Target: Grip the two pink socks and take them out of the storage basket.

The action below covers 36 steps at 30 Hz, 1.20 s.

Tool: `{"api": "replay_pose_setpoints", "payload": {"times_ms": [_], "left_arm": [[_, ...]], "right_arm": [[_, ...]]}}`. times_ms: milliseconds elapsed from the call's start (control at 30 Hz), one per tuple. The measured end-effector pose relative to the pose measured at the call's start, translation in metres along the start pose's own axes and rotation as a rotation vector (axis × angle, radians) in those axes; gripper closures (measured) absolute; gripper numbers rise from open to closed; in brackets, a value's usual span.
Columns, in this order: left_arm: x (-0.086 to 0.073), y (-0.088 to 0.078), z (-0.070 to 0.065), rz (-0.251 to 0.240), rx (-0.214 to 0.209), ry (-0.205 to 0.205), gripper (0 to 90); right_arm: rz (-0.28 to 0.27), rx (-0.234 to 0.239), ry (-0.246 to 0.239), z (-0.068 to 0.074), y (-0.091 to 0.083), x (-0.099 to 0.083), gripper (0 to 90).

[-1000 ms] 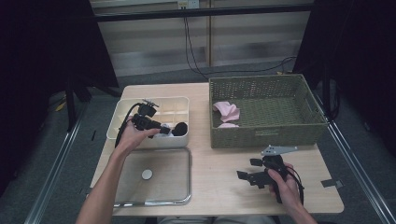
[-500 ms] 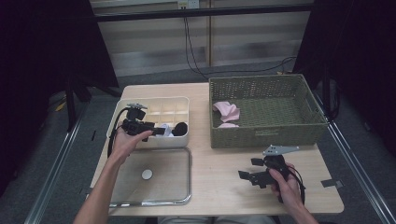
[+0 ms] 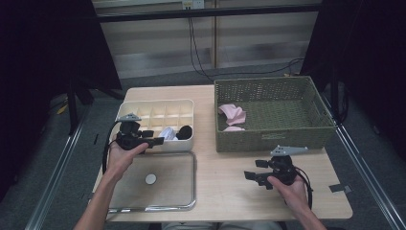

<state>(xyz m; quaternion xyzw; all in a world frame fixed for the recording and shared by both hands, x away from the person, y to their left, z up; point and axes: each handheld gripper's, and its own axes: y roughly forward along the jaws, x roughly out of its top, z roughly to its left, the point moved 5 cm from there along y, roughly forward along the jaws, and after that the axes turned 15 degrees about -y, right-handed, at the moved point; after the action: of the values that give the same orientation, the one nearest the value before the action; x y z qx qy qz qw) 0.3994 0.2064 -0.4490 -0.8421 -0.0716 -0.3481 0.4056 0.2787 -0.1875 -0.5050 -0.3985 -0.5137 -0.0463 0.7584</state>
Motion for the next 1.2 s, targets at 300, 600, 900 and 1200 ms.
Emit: {"api": "replay_pose_setpoints", "payload": {"times_ms": [300, 600, 900, 1200], "left_arm": [[-0.023, -0.013, -0.012, -0.032, -0.034, -0.018, 36.8], [-0.053, -0.022, -0.025, -0.032, -0.009, 0.031, 33.8], [-0.085, -0.027, -0.039, -0.044, -0.034, 0.021, 32.1], [-0.108, -0.032, -0.049, -0.037, -0.033, 0.023, 29.2]], "right_arm": [[0.003, 0.005, -0.014, 0.003, -0.002, 0.003, 28.7], [-0.017, 0.011, -0.034, 0.003, -0.01, 0.015, 39.7], [-0.035, 0.009, -0.071, -0.008, -0.014, 0.049, 46.3], [-0.066, -0.012, -0.105, -0.024, -0.019, 0.087, 51.5]]}}
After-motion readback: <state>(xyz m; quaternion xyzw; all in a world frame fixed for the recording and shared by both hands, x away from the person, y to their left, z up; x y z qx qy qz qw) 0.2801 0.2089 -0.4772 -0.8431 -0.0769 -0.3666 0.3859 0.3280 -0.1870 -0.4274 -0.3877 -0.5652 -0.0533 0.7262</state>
